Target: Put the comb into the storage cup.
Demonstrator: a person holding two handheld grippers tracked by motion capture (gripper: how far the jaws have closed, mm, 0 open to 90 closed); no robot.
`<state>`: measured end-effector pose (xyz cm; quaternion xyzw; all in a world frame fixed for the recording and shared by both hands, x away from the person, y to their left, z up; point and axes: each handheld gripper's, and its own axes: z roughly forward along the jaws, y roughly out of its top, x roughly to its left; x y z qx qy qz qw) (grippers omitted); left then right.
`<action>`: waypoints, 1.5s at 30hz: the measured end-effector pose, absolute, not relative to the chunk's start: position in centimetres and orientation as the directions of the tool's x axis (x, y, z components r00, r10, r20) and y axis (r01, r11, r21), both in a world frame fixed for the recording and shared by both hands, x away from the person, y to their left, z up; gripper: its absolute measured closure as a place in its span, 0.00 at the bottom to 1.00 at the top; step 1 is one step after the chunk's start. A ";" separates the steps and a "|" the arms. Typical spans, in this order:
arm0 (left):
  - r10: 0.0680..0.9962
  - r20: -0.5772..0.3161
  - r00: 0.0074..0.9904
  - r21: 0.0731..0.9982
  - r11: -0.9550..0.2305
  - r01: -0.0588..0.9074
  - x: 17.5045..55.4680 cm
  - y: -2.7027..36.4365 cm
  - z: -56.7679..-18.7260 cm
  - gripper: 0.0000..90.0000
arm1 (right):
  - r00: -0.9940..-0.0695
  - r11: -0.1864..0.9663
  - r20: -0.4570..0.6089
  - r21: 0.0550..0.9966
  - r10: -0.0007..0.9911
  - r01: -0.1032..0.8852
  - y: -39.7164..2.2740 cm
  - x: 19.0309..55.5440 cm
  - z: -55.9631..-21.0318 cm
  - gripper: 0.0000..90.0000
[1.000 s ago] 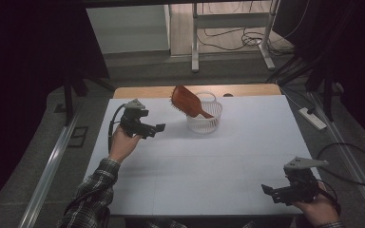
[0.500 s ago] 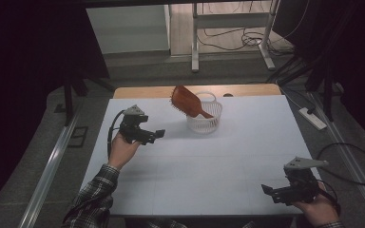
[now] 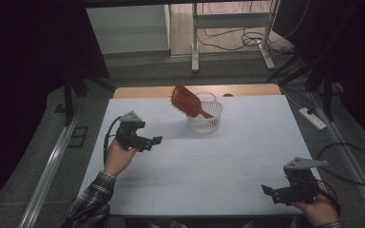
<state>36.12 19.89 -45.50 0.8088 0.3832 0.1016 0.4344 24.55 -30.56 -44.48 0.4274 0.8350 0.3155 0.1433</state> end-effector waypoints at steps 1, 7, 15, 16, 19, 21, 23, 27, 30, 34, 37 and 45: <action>0.709 -0.175 0.683 0.781 -0.323 0.535 36.0 20.0 -45.5 0.00 | -0.594 0.436 0.030 0.650 0.804 0.623 -30.6 24.6 -44.5 0.00; 0.710 -0.186 0.679 0.775 -0.319 0.545 35.3 20.2 -45.7 0.00 | -0.595 0.436 0.032 0.650 0.803 0.623 -30.5 24.6 -44.5 0.00; 0.716 -0.185 0.674 0.774 -0.316 0.548 34.1 20.5 -45.8 0.00 | -0.596 0.436 0.031 0.652 0.802 0.621 -30.5 24.6 -44.5 0.00; 0.716 -0.186 0.673 0.774 -0.315 0.549 33.9 20.5 -45.8 0.00 | -0.596 0.436 0.030 0.652 0.802 0.620 -30.5 24.6 -44.4 0.00; 0.716 -0.190 0.671 0.775 -0.310 0.550 33.4 20.8 -45.8 0.00 | -0.596 0.437 0.030 0.651 0.802 0.621 -30.5 24.6 -44.4 0.00; 0.719 -0.193 0.667 0.776 -0.305 0.552 33.1 20.9 -45.8 0.00 | -0.595 0.436 0.029 0.652 0.803 0.620 -30.5 24.5 -44.4 0.00; 0.721 -0.194 0.665 0.776 -0.302 0.554 32.7 21.1 -45.8 0.00 | -0.595 0.436 0.029 0.652 0.803 0.620 -30.5 24.6 -44.5 0.00; 0.728 -0.190 0.659 0.775 -0.301 0.556 31.9 21.3 -45.9 0.00 | -0.595 0.437 0.028 0.652 0.803 0.619 -30.5 24.5 -44.5 0.00; 0.733 -0.185 0.655 0.774 -0.302 0.557 31.4 21.4 -45.9 0.00 | -0.595 0.436 0.029 0.652 0.803 0.620 -30.5 24.6 -44.4 0.00; 0.739 -0.183 0.648 0.773 -0.300 0.560 30.8 21.6 -45.9 0.00 | -0.595 0.436 0.029 0.653 0.803 0.620 -30.5 24.5 -44.4 0.00; 0.740 -0.185 0.647 0.773 -0.296 0.560 30.3 21.8 -46.0 0.00 | -0.595 0.436 0.028 0.653 0.803 0.620 -30.5 24.5 -44.4 0.00; 0.751 -0.184 0.635 0.771 -0.290 0.567 28.9 22.4 -46.0 0.00 | -0.594 0.435 0.028 0.654 0.804 0.619 -30.5 24.6 -44.4 0.00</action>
